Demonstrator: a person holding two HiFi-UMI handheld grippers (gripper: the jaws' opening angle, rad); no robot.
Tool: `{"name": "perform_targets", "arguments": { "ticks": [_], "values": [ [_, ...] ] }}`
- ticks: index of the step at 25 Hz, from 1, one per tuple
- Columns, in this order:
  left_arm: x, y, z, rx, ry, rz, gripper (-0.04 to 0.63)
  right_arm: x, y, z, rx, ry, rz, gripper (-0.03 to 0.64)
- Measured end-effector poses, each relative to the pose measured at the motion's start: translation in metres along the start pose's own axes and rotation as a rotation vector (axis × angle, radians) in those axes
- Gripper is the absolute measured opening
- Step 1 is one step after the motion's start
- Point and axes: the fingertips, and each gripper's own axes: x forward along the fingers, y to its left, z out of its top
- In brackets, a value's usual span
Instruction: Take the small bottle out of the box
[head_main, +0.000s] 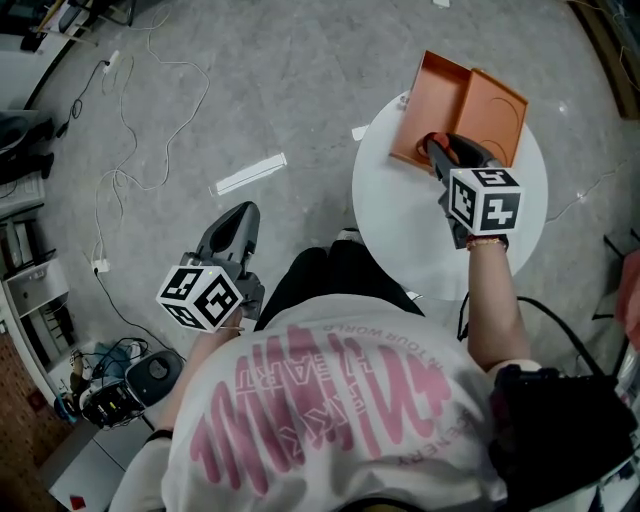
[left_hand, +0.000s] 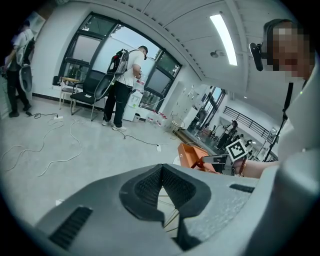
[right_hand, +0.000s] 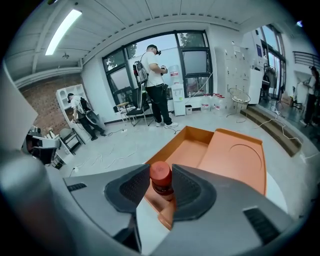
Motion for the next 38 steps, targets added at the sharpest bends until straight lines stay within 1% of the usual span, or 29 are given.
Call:
{"name": "perform_targets", "arguments": {
  "ticks": [4,8,21,25,31,38],
  "values": [
    [-0.007,0.003,0.011,-0.002,-0.017,0.012,0.006,-0.002,0.003,0.009,-0.013,0.001,0.002,0.130],
    [-0.012,0.004,0.018,0.002,-0.034,0.020,0.006,-0.003,0.003,0.014,0.000,-0.003,-0.010,0.129],
    [-0.015,-0.003,0.026,0.023,-0.075,0.013,0.006,-0.003,-0.001,0.010,0.026,-0.014,-0.021,0.127],
    [-0.020,-0.001,0.024,0.031,-0.074,0.015,0.006,-0.004,0.004,0.008,0.056,-0.028,-0.013,0.127],
    [-0.005,0.018,0.009,0.026,-0.101,0.031,0.006,0.015,-0.002,-0.004,0.050,-0.053,-0.024,0.127],
    [-0.025,0.008,0.033,0.018,-0.118,0.027,0.006,-0.015,0.006,0.029,0.032,-0.060,-0.055,0.127]
  ]
}}
